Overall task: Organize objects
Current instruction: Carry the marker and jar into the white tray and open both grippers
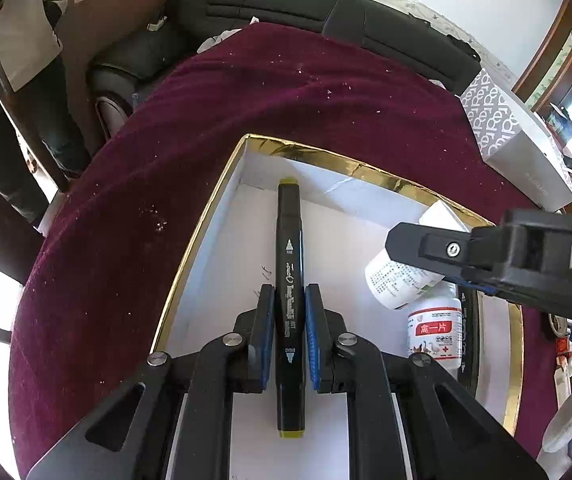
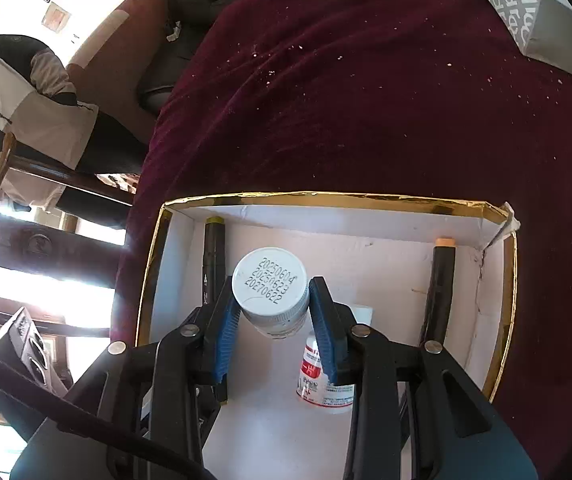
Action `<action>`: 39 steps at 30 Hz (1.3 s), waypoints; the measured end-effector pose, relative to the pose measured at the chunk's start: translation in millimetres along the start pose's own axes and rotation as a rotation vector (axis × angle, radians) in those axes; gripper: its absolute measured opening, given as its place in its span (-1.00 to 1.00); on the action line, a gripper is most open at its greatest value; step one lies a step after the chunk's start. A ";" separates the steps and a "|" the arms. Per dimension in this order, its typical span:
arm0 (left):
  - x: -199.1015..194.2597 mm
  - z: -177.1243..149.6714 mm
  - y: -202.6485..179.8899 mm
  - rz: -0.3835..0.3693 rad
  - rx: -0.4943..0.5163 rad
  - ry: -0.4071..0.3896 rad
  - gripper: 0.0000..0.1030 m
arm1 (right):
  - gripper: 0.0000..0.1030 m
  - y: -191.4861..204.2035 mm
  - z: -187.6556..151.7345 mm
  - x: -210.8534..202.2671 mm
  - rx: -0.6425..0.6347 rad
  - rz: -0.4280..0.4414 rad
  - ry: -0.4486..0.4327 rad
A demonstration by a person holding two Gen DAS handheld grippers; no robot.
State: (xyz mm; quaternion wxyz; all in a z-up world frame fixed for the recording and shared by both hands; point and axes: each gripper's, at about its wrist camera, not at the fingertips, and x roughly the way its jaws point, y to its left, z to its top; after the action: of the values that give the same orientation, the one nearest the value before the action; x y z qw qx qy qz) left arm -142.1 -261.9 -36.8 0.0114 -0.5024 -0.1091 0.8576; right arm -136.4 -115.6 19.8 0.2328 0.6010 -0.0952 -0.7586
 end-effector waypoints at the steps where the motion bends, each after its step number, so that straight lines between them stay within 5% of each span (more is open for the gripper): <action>1: -0.5 -0.2 0.0 0.004 -0.001 -0.003 -0.78 | -0.36 1.1 1.1 2.2 -0.002 -0.003 0.001; 7: -11.0 2.5 -2.2 0.038 0.009 -0.029 -0.73 | -0.36 4.0 3.1 6.3 -0.010 -0.010 0.003; 12: -24.0 1.9 1.3 0.043 -0.031 -0.036 -0.23 | -0.36 7.5 5.4 7.7 -0.015 -0.006 0.008; 25: -56.8 -7.4 -9.0 0.067 -0.040 -0.058 -0.22 | -0.26 19.2 3.7 -32.6 -0.096 -0.050 -0.055; 29: -63.6 -11.1 -16.1 0.061 -0.045 -0.050 -0.22 | -0.05 1.4 -2.0 -58.4 -0.093 -0.084 -0.085; 39: -95.7 -24.1 -69.5 0.062 0.031 -0.058 -0.22 | -0.05 -105.0 -38.0 -118.3 0.067 -0.130 -0.106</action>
State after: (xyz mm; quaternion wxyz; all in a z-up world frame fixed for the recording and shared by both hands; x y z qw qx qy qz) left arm -80.2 -202.2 47.8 -0.0105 -0.4802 -0.0805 0.8734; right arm -105.1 36.6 68.1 0.1575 0.5724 -0.0932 -0.7993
